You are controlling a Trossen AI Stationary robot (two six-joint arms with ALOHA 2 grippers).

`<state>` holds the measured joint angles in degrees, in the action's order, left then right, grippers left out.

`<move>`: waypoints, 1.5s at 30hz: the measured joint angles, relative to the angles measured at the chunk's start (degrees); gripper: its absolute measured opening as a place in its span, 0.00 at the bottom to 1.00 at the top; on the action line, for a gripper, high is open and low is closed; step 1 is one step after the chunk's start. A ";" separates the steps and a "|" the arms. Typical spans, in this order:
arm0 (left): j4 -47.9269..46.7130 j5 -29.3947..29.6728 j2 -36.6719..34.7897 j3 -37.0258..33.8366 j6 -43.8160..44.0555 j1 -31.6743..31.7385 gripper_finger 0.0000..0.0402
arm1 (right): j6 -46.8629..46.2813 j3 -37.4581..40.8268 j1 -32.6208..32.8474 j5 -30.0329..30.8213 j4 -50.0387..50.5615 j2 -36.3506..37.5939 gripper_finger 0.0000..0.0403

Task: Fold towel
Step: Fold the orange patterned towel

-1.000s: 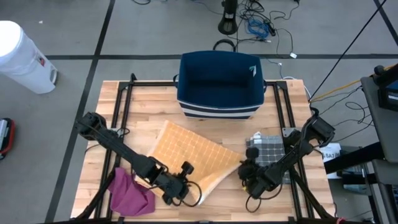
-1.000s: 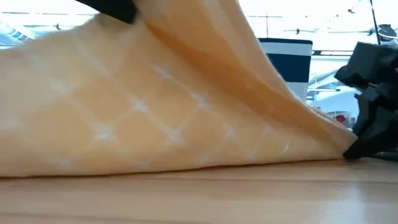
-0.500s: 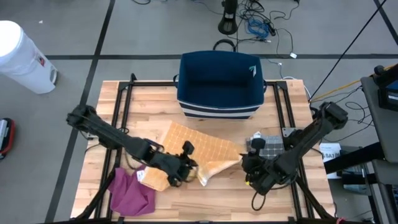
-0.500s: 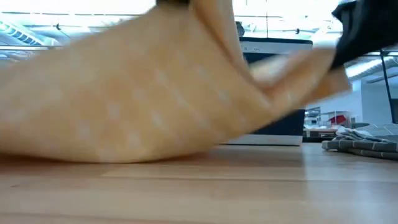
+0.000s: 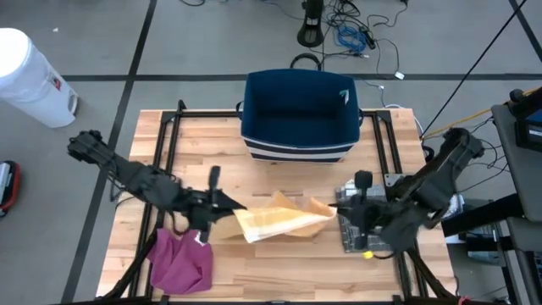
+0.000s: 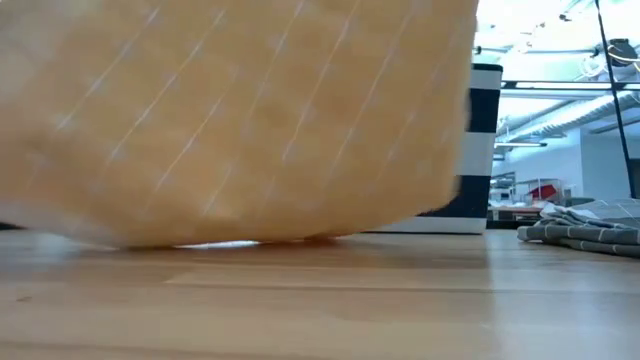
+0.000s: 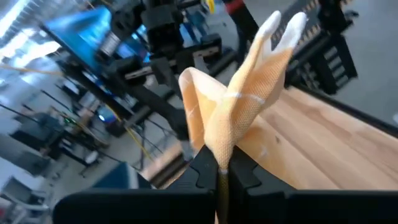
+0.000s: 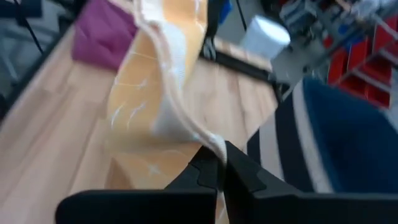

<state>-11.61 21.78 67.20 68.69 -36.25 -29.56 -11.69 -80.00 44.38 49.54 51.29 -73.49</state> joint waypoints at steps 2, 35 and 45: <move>1.54 0.00 -1.49 0.00 -1.07 -0.04 0.01 | 3.92 -2.60 -0.02 0.00 -0.59 0.83 0.00; -8.63 -8.22 -2.91 -0.02 3.86 27.51 0.01 | 11.24 -17.72 -11.88 1.62 18.41 4.30 0.00; -17.09 -17.33 -1.81 -4.57 11.45 24.78 0.01 | -4.15 -8.01 -9.13 -17.89 18.00 3.54 0.00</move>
<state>-28.70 4.45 65.39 64.12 -24.81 -4.78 -15.84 -88.01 35.25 31.65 69.29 -69.95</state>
